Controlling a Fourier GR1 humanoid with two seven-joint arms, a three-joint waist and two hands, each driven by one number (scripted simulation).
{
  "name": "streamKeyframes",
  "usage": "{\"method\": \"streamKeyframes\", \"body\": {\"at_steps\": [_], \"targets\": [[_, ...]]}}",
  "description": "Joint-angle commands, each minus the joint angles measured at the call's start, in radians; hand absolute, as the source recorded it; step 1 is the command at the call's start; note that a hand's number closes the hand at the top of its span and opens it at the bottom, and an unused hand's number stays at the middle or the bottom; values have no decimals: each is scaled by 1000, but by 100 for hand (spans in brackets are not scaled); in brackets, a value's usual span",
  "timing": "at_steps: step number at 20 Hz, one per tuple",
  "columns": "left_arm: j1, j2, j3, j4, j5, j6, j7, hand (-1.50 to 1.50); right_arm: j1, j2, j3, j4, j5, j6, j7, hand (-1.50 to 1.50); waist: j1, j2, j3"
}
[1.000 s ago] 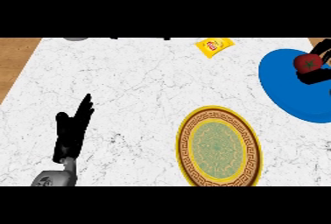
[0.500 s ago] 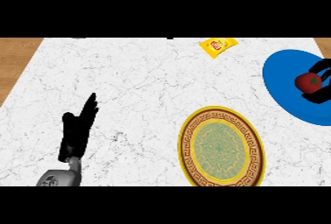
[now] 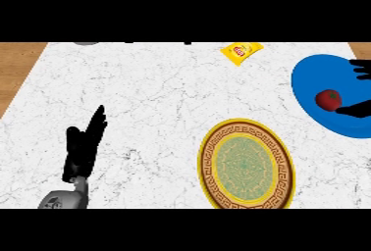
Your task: Pick the tomato from the plate and place it in the plate
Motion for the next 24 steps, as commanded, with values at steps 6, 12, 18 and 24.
{"method": "streamKeyframes", "body": {"at_steps": [6,12,18,24], "targets": [[17,-27,-16,4,-10,13,-13,0,-7,-82,-265,40,-283,211,-116,-150,-5,1,-1],[20,-15,-9,-64,2,6,30,0,79,-98,-271,40,-302,305,-191,-150,11,2,1],[-5,-1,11,16,2,-13,-14,0,156,-75,-268,18,-316,337,-298,-150,1,2,0],[-31,-5,-4,-30,-7,-10,43,0,105,-46,-259,10,-310,247,-253,-150,16,6,1]]}}
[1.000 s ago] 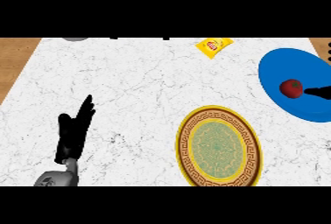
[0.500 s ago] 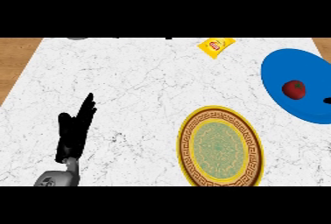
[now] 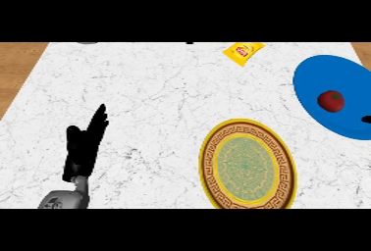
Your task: Pick the tomato from the plate and place it in the plate
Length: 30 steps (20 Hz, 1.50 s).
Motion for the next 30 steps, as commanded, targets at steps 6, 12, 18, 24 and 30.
{"method": "streamKeyframes", "body": {"at_steps": [6,12,18,24,30], "targets": [[16,-26,-31,-5,-35,21,-13,0,18,15,26,-4,19,-114,29,-150,1,1,0],[18,-24,-28,-25,-23,8,6,0,72,8,23,6,16,-125,-18,-150,6,3,2],[-25,-7,8,12,-21,14,-2,0,69,-16,25,6,20,-164,10,-150,4,6,2],[40,-20,-14,-22,-13,-2,-28,0,110,-27,16,12,12,-177,-13,-150,11,5,3],[5,-9,-5,-26,-9,-9,20,0,106,-93,-9,24,-10,-150,27,-150,11,6,4]]}}
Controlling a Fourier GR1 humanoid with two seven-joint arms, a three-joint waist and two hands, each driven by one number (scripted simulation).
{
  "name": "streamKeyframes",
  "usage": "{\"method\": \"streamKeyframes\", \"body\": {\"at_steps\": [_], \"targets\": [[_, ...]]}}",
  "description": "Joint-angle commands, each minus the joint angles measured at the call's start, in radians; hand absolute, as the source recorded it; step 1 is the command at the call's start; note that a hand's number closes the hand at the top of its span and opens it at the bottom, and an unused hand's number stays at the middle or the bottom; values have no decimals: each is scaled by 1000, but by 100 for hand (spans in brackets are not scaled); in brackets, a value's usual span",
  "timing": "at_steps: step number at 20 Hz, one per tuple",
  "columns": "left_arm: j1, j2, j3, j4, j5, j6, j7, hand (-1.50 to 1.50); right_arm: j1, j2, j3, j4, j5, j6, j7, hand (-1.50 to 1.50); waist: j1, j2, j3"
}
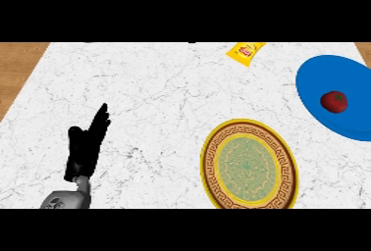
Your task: Pick the tomato from the plate and place it in the plate
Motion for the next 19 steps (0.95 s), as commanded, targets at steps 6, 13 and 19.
{"method": "streamKeyframes", "body": {"at_steps": [6,13,19], "targets": [[-11,2,18,18,1,8,-5,0,78,-4,-35,2,-33,-12,-78,-150,-11,-1,1],[-11,-14,-6,8,-18,18,6,0,92,-55,-66,9,-56,-44,-34,-150,-3,4,3],[-8,0,-13,-37,-15,1,37,0,87,-68,-59,4,-45,-88,3,-150,11,3,4]]}}
